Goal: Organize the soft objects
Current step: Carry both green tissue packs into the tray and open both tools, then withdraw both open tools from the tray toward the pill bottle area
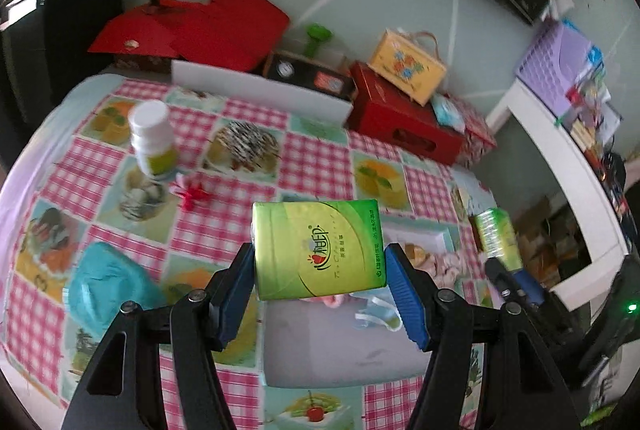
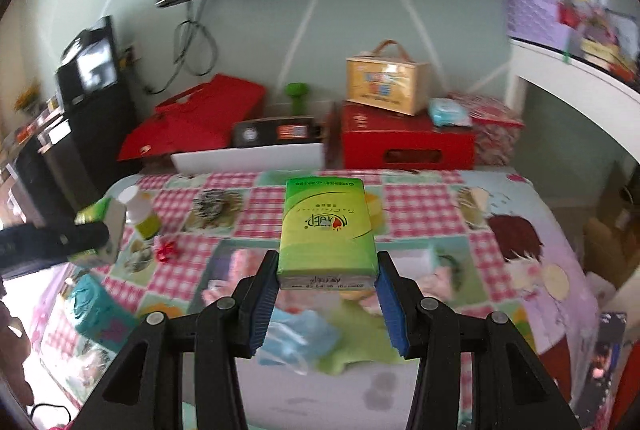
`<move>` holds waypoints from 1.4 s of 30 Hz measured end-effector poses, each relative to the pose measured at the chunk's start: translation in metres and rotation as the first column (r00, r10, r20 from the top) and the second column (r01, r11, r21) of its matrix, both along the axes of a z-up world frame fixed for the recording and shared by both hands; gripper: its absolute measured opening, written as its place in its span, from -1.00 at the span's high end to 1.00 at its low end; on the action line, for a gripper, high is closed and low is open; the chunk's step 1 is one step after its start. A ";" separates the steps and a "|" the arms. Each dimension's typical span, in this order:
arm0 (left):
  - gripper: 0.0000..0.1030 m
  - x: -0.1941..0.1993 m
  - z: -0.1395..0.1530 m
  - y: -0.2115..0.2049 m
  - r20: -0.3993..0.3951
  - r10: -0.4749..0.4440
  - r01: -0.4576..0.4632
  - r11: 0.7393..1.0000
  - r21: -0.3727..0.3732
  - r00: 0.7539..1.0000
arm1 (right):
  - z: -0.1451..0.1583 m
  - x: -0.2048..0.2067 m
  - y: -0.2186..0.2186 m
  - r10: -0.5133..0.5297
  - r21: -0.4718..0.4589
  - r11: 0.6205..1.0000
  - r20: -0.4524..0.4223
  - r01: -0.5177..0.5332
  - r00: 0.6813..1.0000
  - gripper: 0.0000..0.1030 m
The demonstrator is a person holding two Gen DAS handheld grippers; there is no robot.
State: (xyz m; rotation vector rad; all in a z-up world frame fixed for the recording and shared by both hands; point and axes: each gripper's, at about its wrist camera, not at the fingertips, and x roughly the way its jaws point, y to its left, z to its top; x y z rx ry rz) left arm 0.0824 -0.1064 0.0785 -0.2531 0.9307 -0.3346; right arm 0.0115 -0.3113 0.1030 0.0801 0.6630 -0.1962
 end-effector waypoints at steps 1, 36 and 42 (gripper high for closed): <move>-0.28 0.001 -0.004 -0.005 -0.009 -0.009 0.009 1.000 0.003 1.000 | -0.001 -0.003 -0.008 -0.028 -0.005 1.000 -0.006 0.028 1.000 0.03; -0.29 -0.006 -0.125 -0.062 -0.303 -0.162 0.194 0.978 0.081 0.939 | -0.091 0.002 -0.068 -0.217 -0.002 0.971 -0.416 0.238 0.883 -0.21; -0.30 -0.009 -0.116 -0.060 -0.274 -0.171 0.201 0.976 0.087 0.946 | -0.087 0.004 -0.065 -0.219 -0.025 0.973 -0.407 0.229 0.887 -0.39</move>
